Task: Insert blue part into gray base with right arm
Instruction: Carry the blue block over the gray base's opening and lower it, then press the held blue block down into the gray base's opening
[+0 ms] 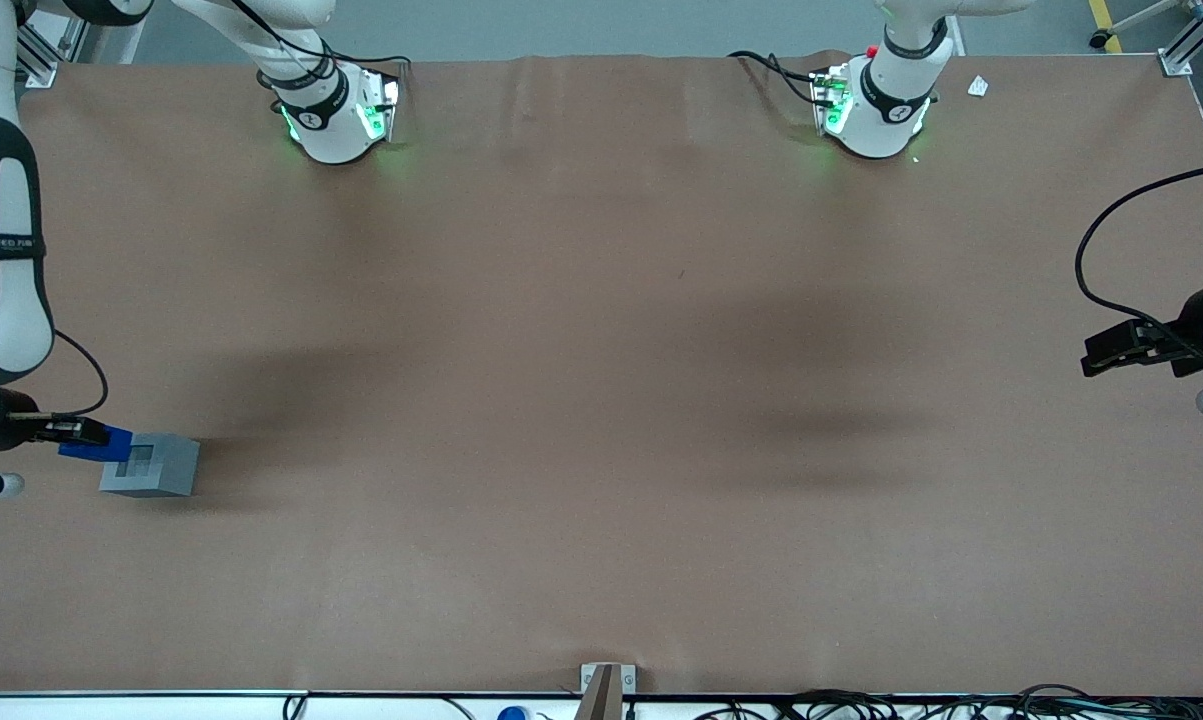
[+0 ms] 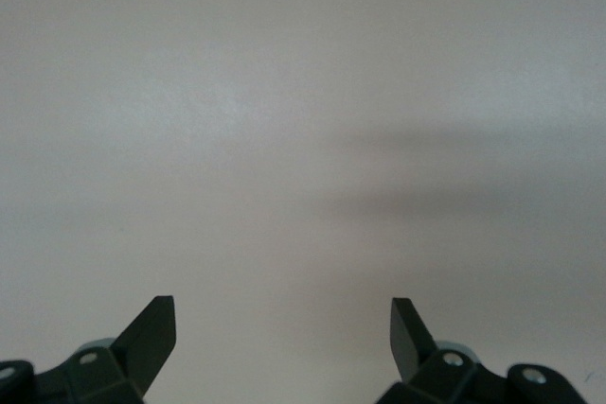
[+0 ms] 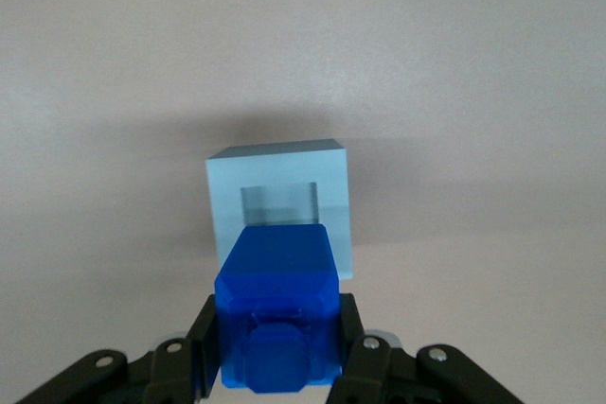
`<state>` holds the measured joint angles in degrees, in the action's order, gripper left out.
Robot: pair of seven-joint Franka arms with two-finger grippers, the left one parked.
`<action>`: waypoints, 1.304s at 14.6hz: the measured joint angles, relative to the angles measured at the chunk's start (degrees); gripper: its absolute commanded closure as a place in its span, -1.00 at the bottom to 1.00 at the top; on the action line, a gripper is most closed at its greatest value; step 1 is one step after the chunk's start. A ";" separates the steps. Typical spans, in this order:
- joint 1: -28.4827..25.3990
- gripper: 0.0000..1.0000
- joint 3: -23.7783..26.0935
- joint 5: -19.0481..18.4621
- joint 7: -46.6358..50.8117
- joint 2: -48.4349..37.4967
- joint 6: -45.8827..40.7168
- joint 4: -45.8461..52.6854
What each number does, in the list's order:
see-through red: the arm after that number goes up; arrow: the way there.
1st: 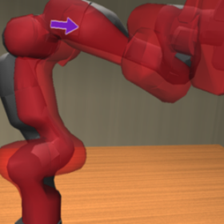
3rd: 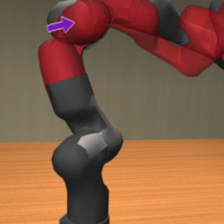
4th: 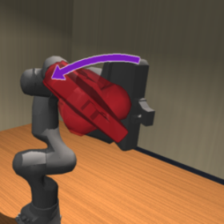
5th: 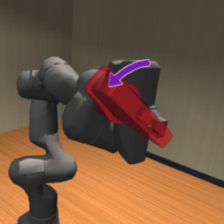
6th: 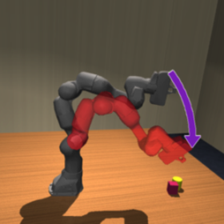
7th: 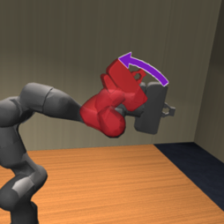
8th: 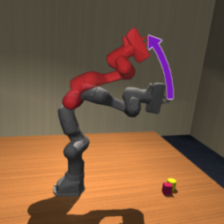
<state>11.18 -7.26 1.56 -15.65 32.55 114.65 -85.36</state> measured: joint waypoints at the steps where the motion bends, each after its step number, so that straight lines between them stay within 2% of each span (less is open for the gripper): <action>1: 0.04 0.96 0.03 0.00 -0.10 0.84 0.01 0.66; 19: -0.01 0.96 0.78 0.00 -1.81 3.88 1.70 2.08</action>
<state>11.18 -6.49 1.56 -17.45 36.43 116.35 -83.28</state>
